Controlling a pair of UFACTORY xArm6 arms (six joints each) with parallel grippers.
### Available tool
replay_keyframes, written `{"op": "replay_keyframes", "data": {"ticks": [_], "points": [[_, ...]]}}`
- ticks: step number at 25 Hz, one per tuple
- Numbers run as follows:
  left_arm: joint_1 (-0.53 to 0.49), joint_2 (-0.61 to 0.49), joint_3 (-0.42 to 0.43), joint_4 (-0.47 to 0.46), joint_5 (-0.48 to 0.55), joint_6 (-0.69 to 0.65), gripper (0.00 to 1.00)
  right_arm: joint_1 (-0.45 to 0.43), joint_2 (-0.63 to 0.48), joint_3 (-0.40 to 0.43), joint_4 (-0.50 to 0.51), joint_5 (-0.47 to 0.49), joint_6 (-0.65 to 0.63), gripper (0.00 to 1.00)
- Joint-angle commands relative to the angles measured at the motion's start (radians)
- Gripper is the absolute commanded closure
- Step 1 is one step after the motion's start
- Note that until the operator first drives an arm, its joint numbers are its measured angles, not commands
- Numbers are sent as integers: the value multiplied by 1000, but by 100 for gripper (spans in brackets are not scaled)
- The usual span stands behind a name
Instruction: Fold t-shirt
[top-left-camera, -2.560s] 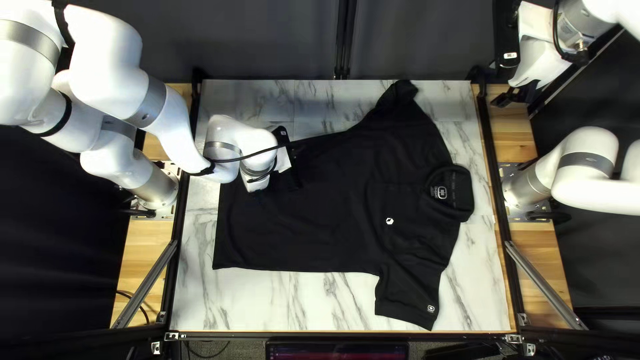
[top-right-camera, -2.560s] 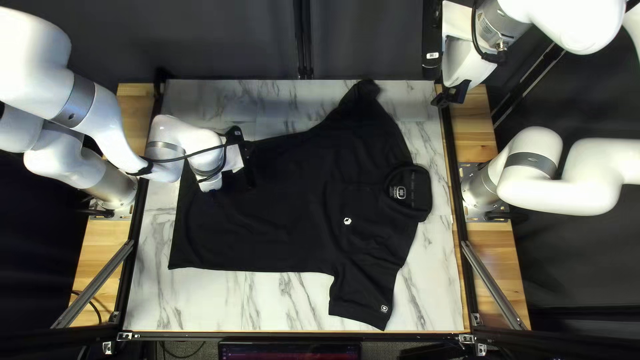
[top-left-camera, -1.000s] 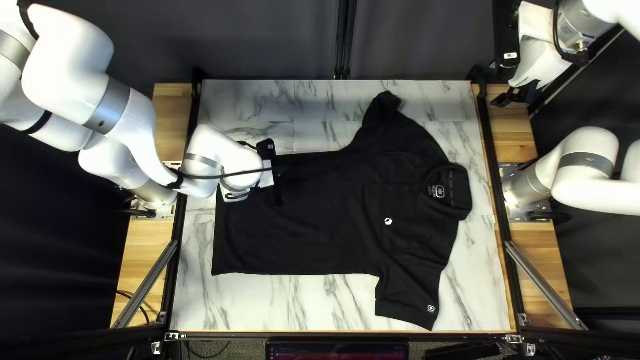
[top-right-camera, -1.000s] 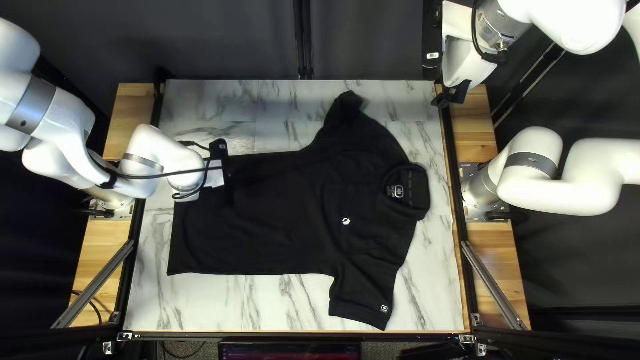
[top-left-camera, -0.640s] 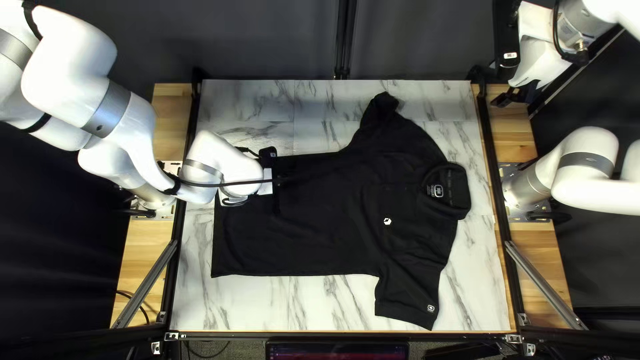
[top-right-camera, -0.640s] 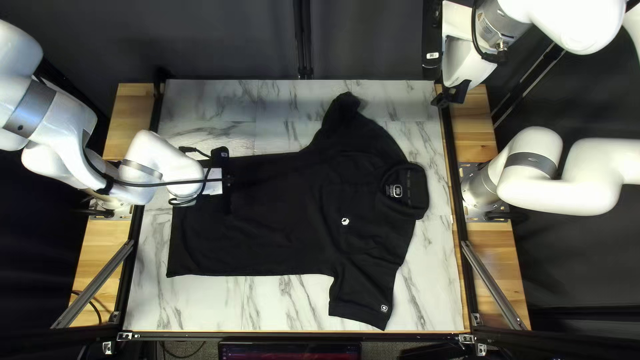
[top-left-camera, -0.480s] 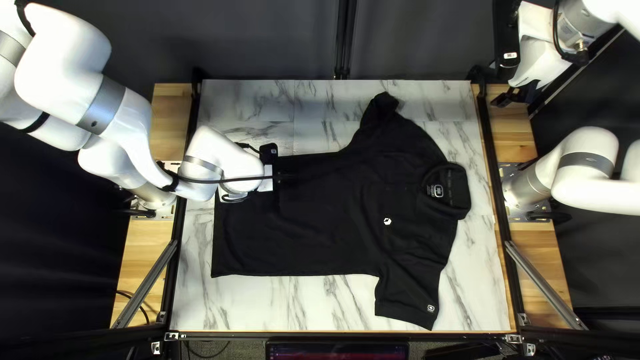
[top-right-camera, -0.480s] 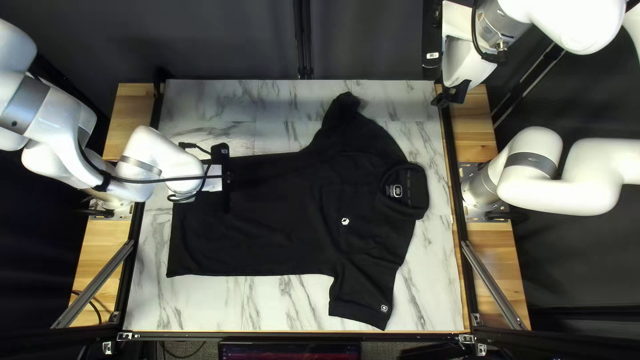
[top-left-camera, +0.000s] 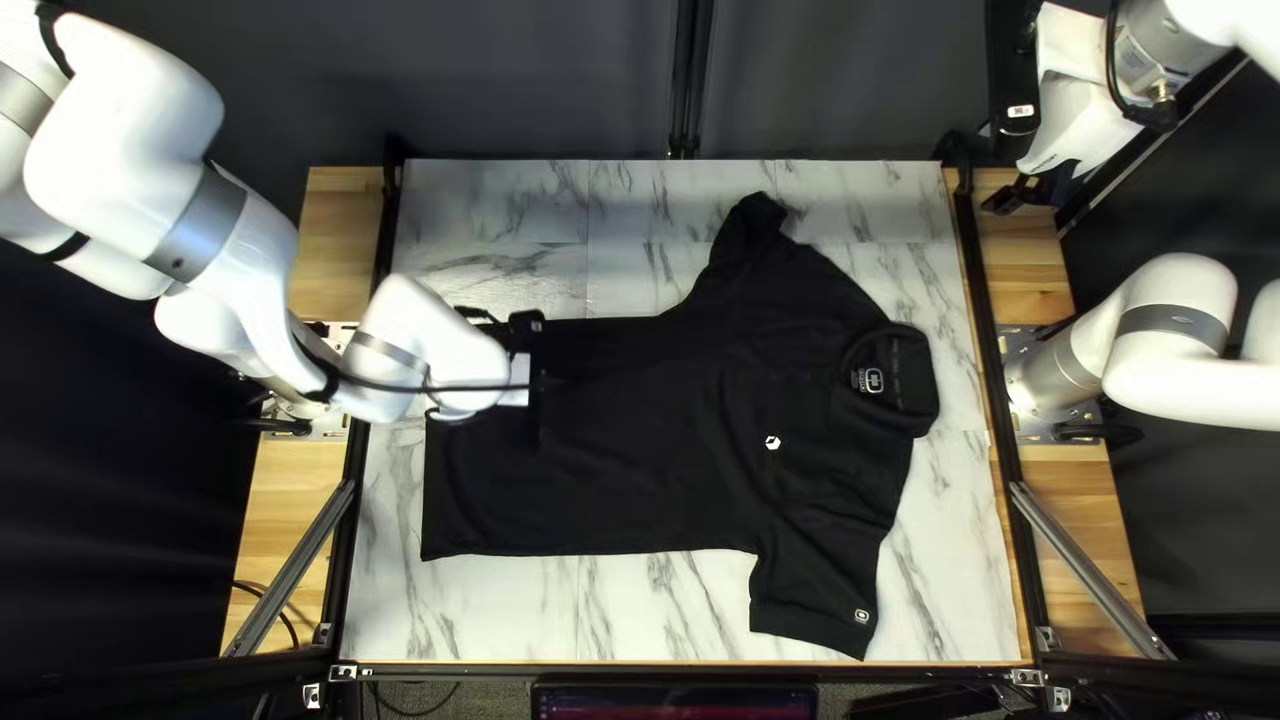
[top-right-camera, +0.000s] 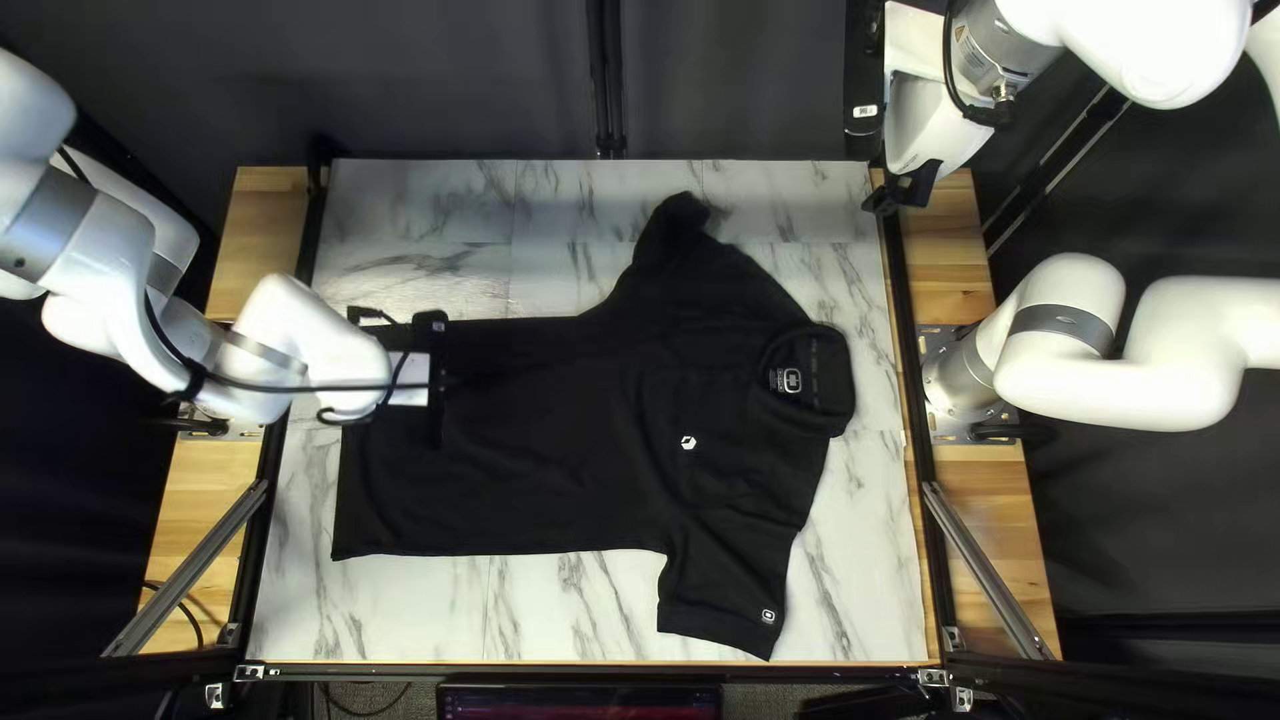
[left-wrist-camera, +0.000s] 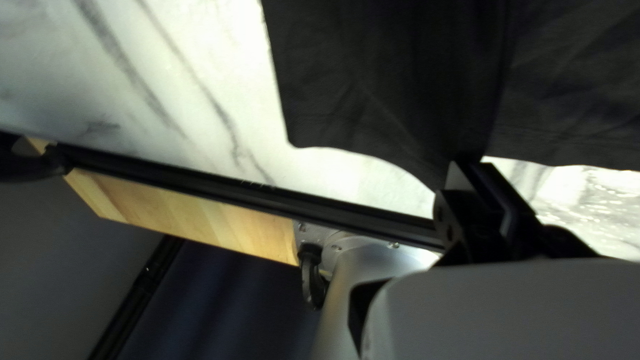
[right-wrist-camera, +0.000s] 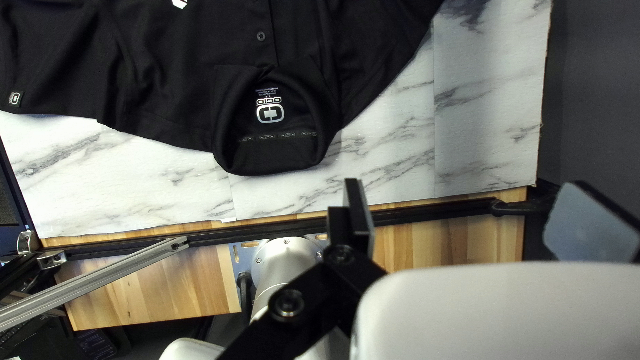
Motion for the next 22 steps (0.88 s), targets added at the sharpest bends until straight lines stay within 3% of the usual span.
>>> {"op": "replay_keyframes", "data": {"ticks": [1, 9, 14, 18, 22], "points": [[-11, 16, -9, -20, -13, 79, 0, 0, 0, 0, 0, 0, 0, 0], [38, -176, 45, -13, 57, 96, 0, 0, 0, 0, 0, 0, 0, 0], [256, -314, 90, -13, 55, 199, 0, 0, 0, 0, 0, 0, 0, 0], [488, -487, 81, -81, 149, 383, 0, 0, 0, 0, 0, 0, 0, 0], [522, -515, 81, -101, 163, 405, 0, 0, 0, 0, 0, 0, 0, 0]]}}
